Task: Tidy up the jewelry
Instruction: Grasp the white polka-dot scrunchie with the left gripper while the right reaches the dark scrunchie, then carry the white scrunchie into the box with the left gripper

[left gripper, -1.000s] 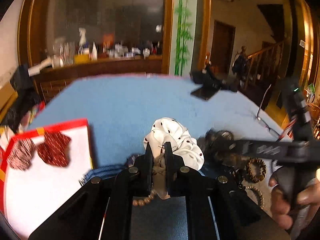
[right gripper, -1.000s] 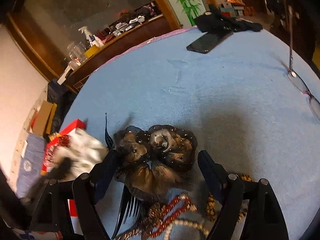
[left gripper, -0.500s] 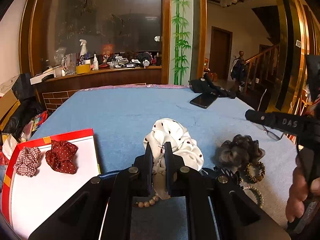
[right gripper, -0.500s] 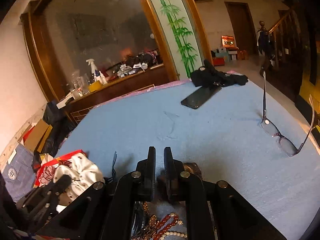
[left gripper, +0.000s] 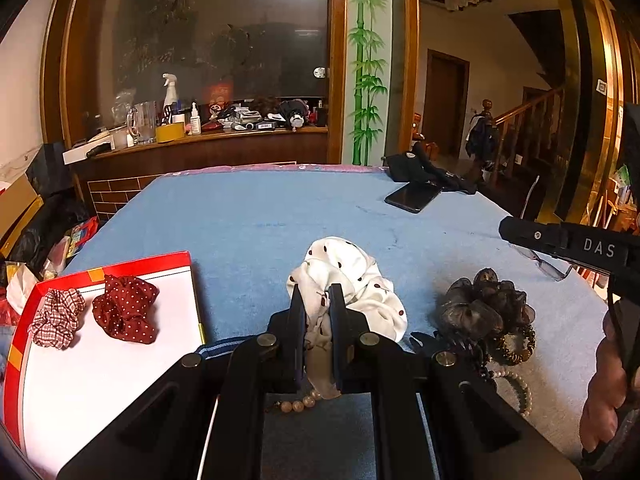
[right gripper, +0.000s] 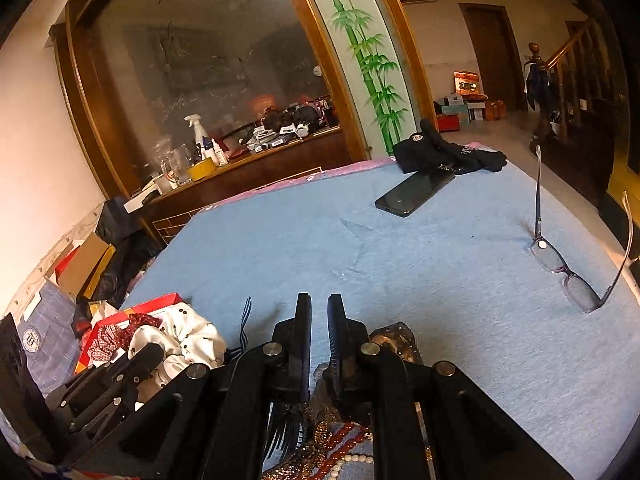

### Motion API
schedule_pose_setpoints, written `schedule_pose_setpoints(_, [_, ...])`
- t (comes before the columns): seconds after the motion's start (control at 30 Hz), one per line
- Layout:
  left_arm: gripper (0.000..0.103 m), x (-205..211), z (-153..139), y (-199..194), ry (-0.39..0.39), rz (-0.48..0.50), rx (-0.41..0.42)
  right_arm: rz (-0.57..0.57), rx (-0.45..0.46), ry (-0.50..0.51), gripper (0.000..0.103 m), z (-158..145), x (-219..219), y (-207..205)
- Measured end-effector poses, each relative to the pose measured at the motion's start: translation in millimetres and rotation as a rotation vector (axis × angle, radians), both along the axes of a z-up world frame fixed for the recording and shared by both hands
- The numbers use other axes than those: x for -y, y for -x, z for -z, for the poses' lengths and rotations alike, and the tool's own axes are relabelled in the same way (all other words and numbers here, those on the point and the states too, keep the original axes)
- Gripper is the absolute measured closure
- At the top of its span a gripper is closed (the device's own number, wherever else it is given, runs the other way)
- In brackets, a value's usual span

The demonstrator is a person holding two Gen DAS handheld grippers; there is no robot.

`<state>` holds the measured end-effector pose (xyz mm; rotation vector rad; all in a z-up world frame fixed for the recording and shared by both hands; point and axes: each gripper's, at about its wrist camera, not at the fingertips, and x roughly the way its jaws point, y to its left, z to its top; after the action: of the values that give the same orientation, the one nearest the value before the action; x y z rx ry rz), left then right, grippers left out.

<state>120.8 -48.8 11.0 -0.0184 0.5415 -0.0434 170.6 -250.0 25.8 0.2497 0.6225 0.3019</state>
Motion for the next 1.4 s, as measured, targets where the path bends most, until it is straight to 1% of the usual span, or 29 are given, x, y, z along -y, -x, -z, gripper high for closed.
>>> schedule_pose_setpoints(0.23, [0.093,-7.7,0.1,-1.6,0.012,-0.025,-0.005,0.014,-0.004,-0.006,0.094,1.0,4.8,-0.5])
schedule_pose_setpoints(0.63, [0.093,-13.0,-1.5,-1.9,0.023,-0.044,0.0,-0.006,0.003,0.009,0.094,-0.3,-1.6,2.3])
schedule_pose_setpoints(0.8, [0.093,-18.2,-5.3,0.1,0.034,-0.062,0.019,-0.031,0.031,0.024,0.094,-3.5,-8.1,8.5])
schedule_pose_setpoints(1.1, [0.093,-30.9,-8.2,-1.0,0.053,-0.101,0.024,-0.065,0.068,0.056,0.094,-5.5,-18.9,15.6])
schedule_pose_setpoints(1.4, [0.093,-32.5,-8.9,-0.5,0.055,-0.104,0.026,-0.084,0.088,0.076,0.094,-6.4,-24.9,18.6])
